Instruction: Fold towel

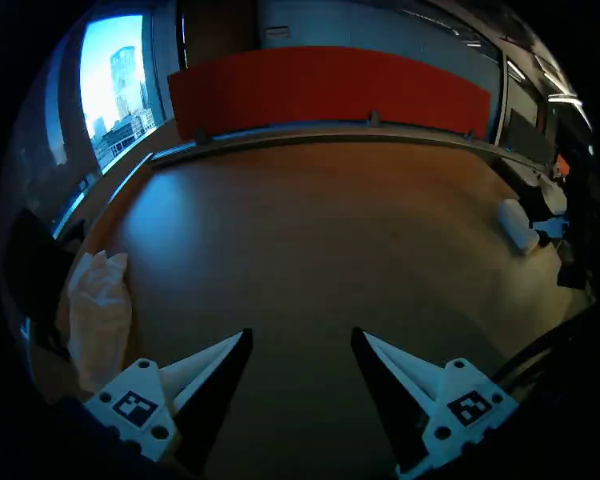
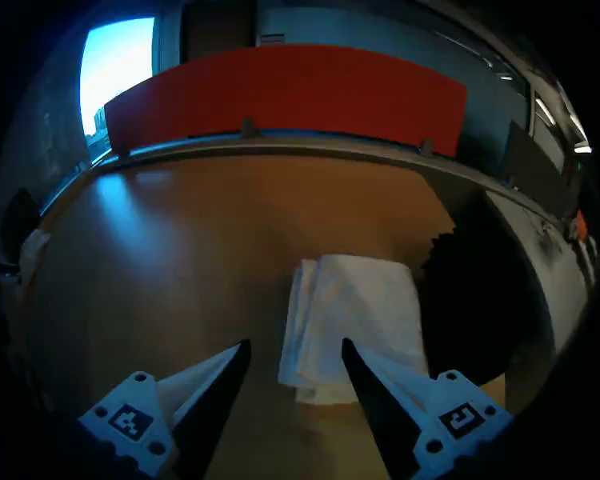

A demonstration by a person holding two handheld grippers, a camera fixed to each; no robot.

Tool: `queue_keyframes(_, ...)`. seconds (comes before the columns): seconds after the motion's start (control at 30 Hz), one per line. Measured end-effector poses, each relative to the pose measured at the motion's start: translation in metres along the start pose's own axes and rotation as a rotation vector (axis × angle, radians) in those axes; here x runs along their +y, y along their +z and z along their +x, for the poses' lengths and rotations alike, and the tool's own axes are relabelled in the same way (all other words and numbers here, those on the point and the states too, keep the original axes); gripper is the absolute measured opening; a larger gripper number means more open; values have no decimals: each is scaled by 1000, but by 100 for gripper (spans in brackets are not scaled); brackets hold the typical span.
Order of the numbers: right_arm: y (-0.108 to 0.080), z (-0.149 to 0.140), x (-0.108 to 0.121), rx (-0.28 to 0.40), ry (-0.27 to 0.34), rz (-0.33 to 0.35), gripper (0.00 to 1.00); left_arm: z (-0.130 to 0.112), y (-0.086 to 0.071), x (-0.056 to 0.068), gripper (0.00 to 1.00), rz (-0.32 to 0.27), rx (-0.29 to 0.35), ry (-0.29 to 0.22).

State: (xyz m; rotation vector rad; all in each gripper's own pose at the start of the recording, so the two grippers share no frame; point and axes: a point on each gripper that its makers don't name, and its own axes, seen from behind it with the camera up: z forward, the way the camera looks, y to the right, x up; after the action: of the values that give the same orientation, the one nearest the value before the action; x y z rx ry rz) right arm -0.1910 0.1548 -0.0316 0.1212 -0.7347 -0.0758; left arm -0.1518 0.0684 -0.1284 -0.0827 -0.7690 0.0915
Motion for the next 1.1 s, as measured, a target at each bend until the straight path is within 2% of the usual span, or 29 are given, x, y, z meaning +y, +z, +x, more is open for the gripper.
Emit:
queue_keyframes(0.2,-5,8,-7,32,20,0,87,3,1,-2,91,-6,6,-10)
queue_keyframes(0.3,-9,21,-9,73,20,-9,87,4,1,-3,91,-7,9,-11)
queue_keyframes(0.6,-26,65,-19,204,21,-11,87,16,2,-6,91,-14,34,-5)
queue_keyframes(0.97,-52,125,-28,411,16,-50,87,28,3,-12,91,-7,73,-2)
queue_keyframes(1.1,-58,142,-25,470,12,-90,88,31,3,-14,91,-4,84,1)
